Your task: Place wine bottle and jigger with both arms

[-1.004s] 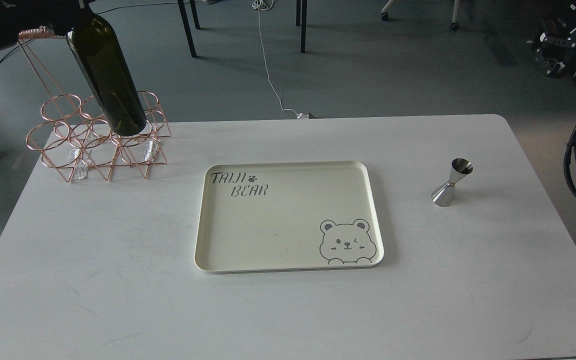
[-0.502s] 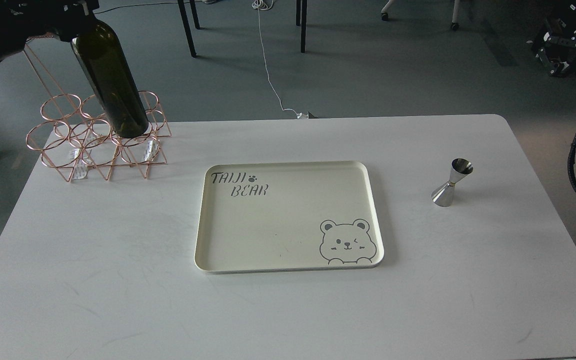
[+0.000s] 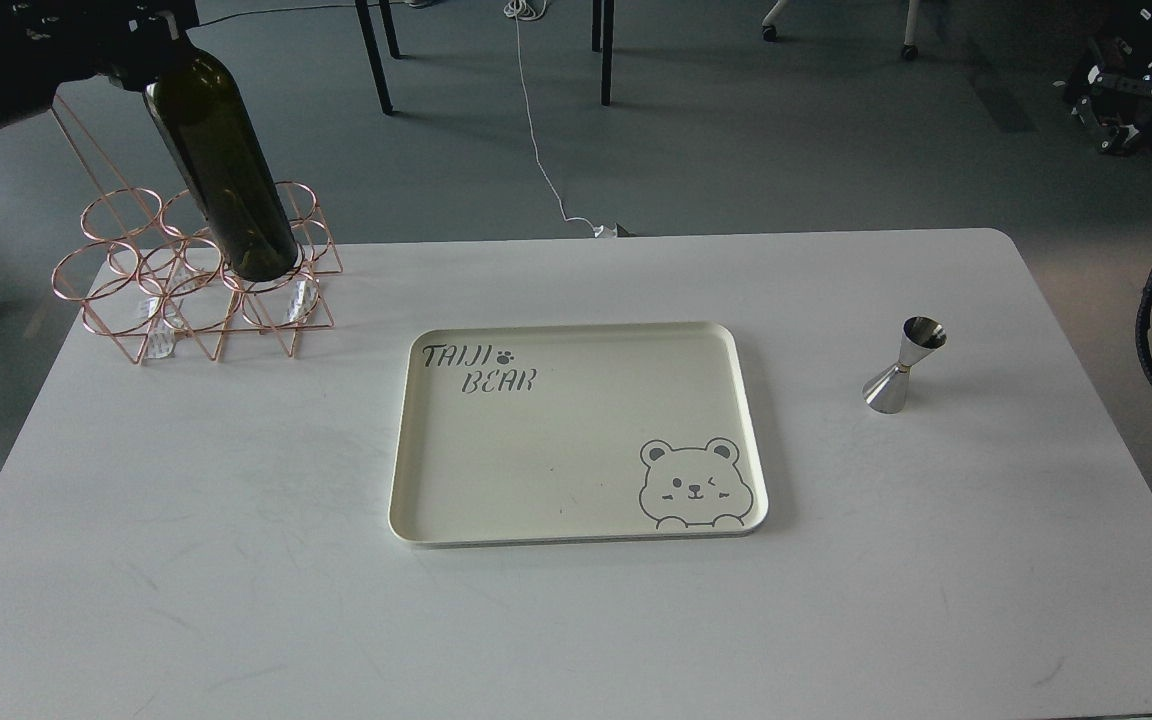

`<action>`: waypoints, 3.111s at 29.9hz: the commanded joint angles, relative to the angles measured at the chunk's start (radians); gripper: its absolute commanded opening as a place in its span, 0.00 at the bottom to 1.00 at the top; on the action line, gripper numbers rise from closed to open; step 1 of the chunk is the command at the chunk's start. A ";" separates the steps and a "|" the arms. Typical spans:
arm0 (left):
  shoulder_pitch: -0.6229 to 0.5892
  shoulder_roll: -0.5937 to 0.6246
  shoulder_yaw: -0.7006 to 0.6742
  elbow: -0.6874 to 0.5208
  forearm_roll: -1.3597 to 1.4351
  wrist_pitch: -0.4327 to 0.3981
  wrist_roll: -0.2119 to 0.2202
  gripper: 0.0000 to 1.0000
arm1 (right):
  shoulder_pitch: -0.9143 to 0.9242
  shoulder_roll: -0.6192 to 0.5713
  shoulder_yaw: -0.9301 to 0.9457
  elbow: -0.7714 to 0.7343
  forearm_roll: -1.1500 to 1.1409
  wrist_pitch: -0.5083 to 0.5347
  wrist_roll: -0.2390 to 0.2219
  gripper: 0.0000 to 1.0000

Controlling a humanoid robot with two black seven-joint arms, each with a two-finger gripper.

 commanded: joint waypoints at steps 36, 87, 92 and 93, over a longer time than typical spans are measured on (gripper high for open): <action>0.015 -0.087 0.215 0.152 -0.095 0.122 -0.050 0.20 | 0.000 0.000 0.000 0.002 0.000 -0.002 0.000 0.91; -0.023 -0.041 0.136 0.333 -1.632 0.116 -0.046 0.98 | -0.034 0.011 0.081 -0.061 0.006 -0.018 0.000 0.99; 0.038 -0.060 0.133 0.373 -1.813 0.008 -0.048 0.98 | -0.074 0.014 0.098 -0.064 0.035 -0.012 0.000 0.99; 0.055 -0.063 0.133 0.377 -1.839 -0.003 -0.048 0.98 | -0.077 0.014 0.098 -0.069 0.045 -0.011 0.000 0.99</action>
